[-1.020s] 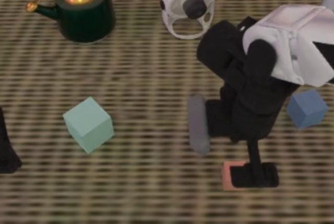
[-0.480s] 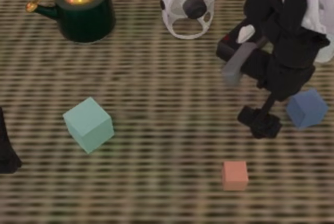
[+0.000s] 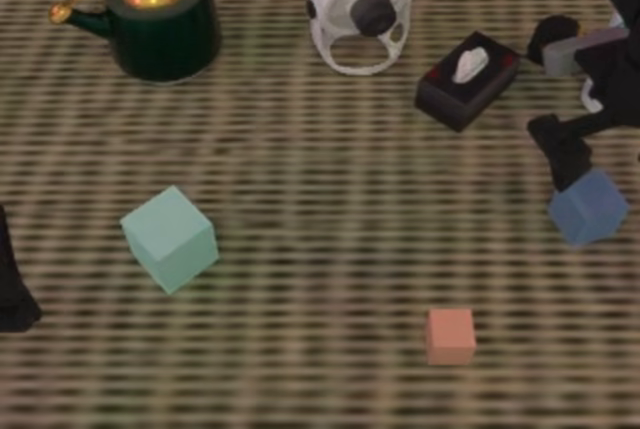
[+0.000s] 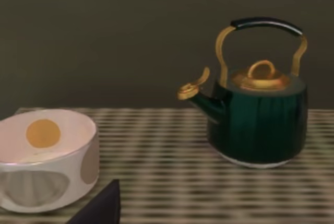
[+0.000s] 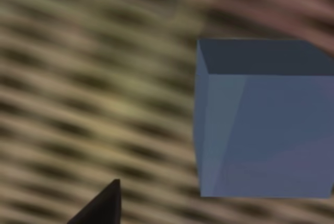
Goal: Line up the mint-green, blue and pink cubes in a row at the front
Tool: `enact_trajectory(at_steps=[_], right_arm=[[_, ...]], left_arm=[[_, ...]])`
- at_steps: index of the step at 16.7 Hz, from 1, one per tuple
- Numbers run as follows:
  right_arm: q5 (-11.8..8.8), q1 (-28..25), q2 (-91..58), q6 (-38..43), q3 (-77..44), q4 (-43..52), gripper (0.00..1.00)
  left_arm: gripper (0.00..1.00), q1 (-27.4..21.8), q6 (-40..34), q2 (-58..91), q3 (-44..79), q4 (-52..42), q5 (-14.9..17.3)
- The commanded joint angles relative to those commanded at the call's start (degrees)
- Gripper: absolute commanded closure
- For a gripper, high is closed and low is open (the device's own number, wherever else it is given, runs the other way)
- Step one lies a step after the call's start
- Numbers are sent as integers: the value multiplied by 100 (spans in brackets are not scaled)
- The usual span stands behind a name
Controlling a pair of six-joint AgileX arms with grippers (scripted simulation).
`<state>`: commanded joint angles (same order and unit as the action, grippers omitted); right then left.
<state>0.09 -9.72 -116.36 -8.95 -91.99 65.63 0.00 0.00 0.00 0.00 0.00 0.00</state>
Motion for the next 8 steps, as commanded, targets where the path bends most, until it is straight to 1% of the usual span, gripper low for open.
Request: enact_trajectory(at_steps=[5,8], right_arm=[[-1,-16,18,-5,33,-23,0],[1,-2,-134,14,307,-426,0]], left_arm=[[0,0,0,0,0,0,0],[0,0,0,0,0,0,0]])
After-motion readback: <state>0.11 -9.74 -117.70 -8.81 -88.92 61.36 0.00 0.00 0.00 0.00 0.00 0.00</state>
